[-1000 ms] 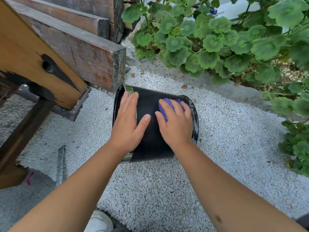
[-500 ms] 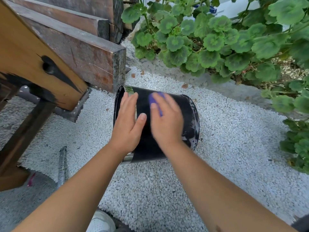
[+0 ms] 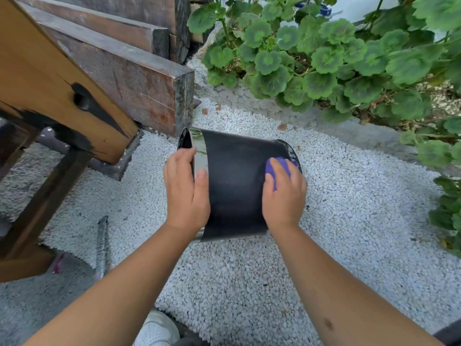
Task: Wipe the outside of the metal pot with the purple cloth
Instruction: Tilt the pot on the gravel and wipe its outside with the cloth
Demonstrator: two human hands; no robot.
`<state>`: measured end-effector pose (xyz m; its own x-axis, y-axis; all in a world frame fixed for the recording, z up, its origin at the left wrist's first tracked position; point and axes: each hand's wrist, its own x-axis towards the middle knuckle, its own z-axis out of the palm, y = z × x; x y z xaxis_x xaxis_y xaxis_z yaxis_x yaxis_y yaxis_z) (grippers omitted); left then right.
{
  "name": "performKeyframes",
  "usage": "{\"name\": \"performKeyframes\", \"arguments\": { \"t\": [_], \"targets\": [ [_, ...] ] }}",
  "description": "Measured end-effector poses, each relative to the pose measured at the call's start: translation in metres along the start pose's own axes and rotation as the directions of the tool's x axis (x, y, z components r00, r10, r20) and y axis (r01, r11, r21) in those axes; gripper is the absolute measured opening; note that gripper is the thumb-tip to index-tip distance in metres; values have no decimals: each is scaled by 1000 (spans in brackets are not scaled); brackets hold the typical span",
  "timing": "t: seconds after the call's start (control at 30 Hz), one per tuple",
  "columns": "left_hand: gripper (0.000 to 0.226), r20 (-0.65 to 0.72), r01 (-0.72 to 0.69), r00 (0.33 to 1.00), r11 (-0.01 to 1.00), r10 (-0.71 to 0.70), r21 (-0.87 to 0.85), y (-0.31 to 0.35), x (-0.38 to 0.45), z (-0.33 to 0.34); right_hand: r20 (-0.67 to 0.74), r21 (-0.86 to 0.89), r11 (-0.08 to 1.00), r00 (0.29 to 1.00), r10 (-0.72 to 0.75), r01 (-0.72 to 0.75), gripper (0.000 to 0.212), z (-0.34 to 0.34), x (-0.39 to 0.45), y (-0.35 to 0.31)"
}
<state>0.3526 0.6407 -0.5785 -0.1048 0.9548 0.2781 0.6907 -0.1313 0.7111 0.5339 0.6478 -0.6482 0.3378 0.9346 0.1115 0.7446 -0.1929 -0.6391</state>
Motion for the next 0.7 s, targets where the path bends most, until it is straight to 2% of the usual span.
{"name": "performKeyframes", "arguments": {
  "t": [0.07,0.17,0.23,0.37,0.47,0.6,0.7],
  "targets": [
    [52,11,18,1000,995,-17,-102,-5,-10,-2,21,-18,999,999,41,-40,35,0,2,3],
    [59,292,6,955,981,52,-195,-21,-40,-7,24,-29,999,999,31,-30,35,1,2,3],
    [65,384,-20,919,986,84,-168,-28,-49,-9,11,-33,999,999,37,-36,35,2,1,0],
    [43,313,29,950,993,8,-113,-12,-36,-9,3,19,999,1000,27,-27,33,4,13,-2],
    [51,282,77,959,985,-30,-156,5,-23,-7,34,98,993,997,63,-66,34,-1,32,-1],
    [58,236,237,954,951,-188,-200,21,-1,-9,55,273,943,982,180,-188,36,-11,42,-23],
    [58,216,322,935,930,-283,-178,29,16,-14,4,364,927,996,94,-89,36,-17,34,-65]
  ]
}}
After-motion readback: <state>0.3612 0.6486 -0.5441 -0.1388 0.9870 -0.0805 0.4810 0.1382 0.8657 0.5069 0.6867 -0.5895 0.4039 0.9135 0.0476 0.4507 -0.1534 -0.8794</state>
